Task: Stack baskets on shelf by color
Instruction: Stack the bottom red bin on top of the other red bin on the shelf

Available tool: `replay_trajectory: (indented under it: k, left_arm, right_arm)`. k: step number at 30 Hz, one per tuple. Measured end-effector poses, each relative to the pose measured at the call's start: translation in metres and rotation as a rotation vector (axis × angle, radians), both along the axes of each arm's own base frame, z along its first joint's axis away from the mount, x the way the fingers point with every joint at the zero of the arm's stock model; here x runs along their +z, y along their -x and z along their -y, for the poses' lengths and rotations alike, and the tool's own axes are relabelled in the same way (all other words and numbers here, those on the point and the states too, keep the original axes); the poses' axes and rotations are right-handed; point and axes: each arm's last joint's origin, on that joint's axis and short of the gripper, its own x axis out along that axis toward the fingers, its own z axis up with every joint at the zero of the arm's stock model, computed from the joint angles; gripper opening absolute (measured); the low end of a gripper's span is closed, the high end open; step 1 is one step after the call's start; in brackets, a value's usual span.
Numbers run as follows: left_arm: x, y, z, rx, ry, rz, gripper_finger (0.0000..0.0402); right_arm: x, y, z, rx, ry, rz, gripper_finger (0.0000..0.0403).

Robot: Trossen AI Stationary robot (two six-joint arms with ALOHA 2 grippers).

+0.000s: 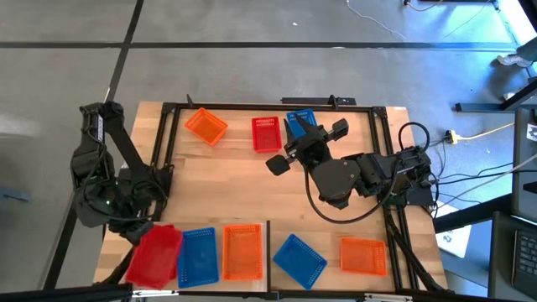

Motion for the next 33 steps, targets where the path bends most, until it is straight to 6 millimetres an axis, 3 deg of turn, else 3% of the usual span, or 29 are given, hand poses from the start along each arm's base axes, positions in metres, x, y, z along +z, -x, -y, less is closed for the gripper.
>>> replay_trajectory:
  k: [11,19,27,33]
  left_arm:
    - [0.004,0.001,-0.003,0.012,0.032,0.014,0.0042]
    - [0.025,-0.006,-0.008,0.012,-0.071,0.436,0.0042]
    - [0.012,-0.022,0.013,-0.126,-0.211,0.493,0.0043]
    - [0.012,-0.03,0.016,-0.142,-0.272,0.588,0.0043]
  right_arm:
    - [0.0,0.0,0.0,0.0,0.0,0.0,0.0117]
    - [0.0,0.0,0.0,0.001,0.011,-0.019,0.0117]
    - [0.0,0.0,0.0,0.001,0.01,-0.018,0.0117]
    - [0.001,-0.001,0.001,-0.001,0.004,-0.006,0.0117]
